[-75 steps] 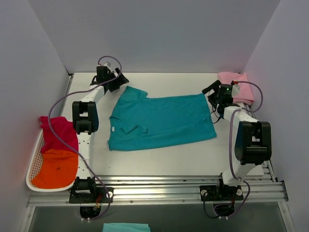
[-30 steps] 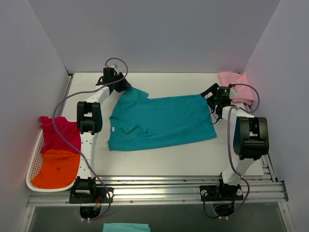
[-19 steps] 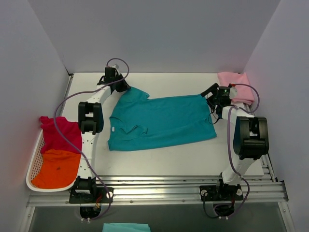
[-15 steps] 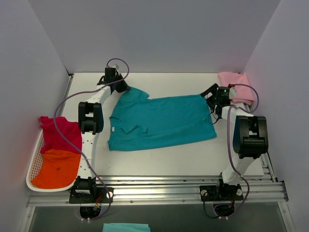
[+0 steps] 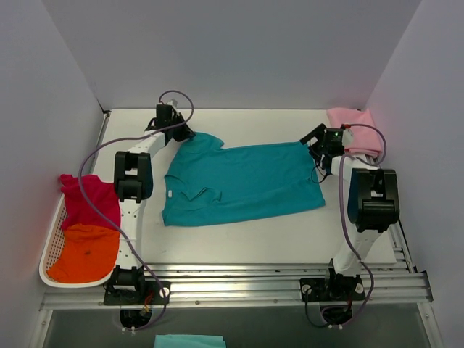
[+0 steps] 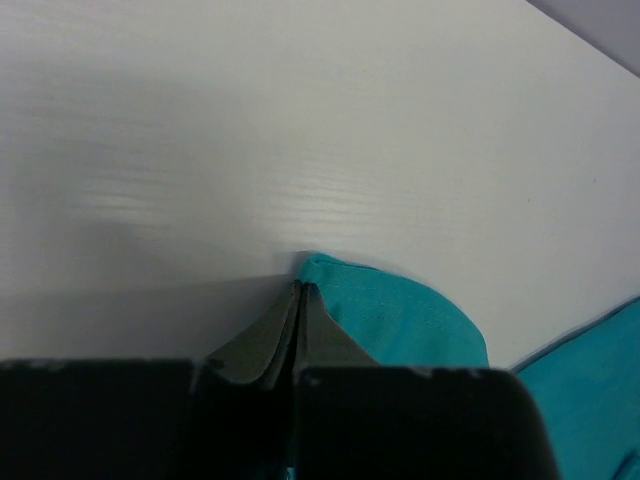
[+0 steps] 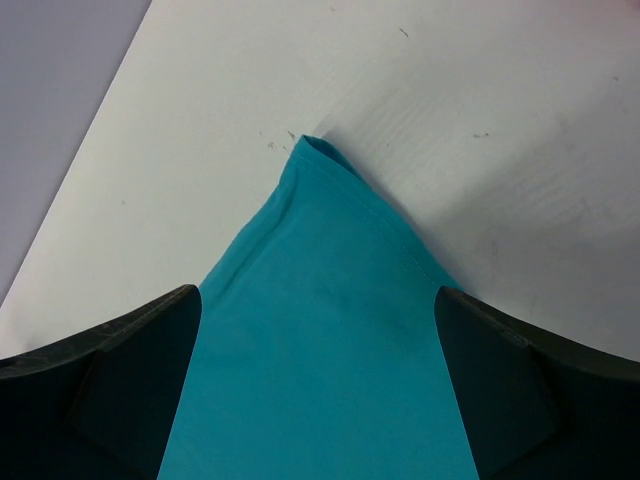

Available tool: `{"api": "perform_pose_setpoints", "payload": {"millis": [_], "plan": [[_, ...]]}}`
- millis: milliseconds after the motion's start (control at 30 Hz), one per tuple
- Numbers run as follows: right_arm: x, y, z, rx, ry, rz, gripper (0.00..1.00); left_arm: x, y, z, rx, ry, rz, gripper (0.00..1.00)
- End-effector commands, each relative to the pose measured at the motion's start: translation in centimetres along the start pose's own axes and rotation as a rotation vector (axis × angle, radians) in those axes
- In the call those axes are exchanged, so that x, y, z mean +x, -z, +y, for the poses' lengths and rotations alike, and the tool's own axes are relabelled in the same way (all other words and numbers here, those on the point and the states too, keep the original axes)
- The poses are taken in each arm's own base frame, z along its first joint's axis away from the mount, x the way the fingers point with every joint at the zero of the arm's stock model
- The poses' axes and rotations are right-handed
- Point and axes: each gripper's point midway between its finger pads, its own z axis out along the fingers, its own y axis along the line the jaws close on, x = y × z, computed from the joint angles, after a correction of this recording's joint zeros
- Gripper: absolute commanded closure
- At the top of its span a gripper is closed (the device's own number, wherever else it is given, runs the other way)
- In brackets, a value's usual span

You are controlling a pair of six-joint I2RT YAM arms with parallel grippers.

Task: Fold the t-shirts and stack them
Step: Fold the tshirt

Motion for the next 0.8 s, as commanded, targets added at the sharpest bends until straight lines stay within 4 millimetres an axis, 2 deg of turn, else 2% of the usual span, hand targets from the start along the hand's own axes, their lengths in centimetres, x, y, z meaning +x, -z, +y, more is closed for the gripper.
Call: {"api": "perform_pose_setpoints", "payload": {"millis": [0, 67, 100, 167, 200, 267, 300, 367, 400, 500, 767], "plan": [[-2.1, -1.6, 2.2, -0.038, 0.047, -0.027, 0.01, -1.8, 2.1, -0.7, 0.001, -0.037, -0.030, 0.98], [-2.3, -2.5, 2.3, -0.023, 0.072, -0.016, 0.00, -1.9, 2.3, -0.6, -0.003, -0.046, -0.031, 0.98], [-2.8, -3.6, 2.9, -0.025, 0.080, -0.020, 0.00, -1.9, 2.3, -0.4, -0.003, -0.045, -0.031, 0.98], [-3.0, -4.8, 2.7, -0.003, 0.095, -0.013, 0.00, -1.4, 2.0, -0.3, 0.012, -0.039, -0.020, 0.98], [-3.3, -6.1, 3.0, 0.002, 0.101, -0.015, 0.00, -1.2, 1.7, 0.1, 0.014, -0.031, -0.015, 0.98], [-3.3, -7.2, 2.5, 0.030, 0.113, -0.009, 0.00, -0.8, 1.5, 0.2, 0.020, -0.026, -0.008, 0.98], [-2.6, -8.4, 1.6, 0.054, 0.122, 0.006, 0.00, -0.8, 1.4, 0.3, 0.023, -0.020, -0.006, 0.98], [-2.9, -9.3, 1.5, 0.071, 0.126, 0.009, 0.00, -0.7, 1.4, 0.3, 0.030, -0.020, -0.005, 0.98], [-2.2, -10.0, 0.8, 0.086, 0.129, 0.022, 0.00, -0.6, 1.4, 0.4, 0.031, -0.018, -0.003, 0.98], [-1.4, -10.7, 0.4, 0.087, 0.123, 0.032, 0.00, -0.8, 1.5, 0.4, 0.036, -0.012, -0.007, 0.98], [0.6, -11.2, 1.2, 0.063, 0.124, 0.068, 0.05, -0.7, 1.5, 0.7, 0.033, -0.002, -0.010, 0.98]]}}
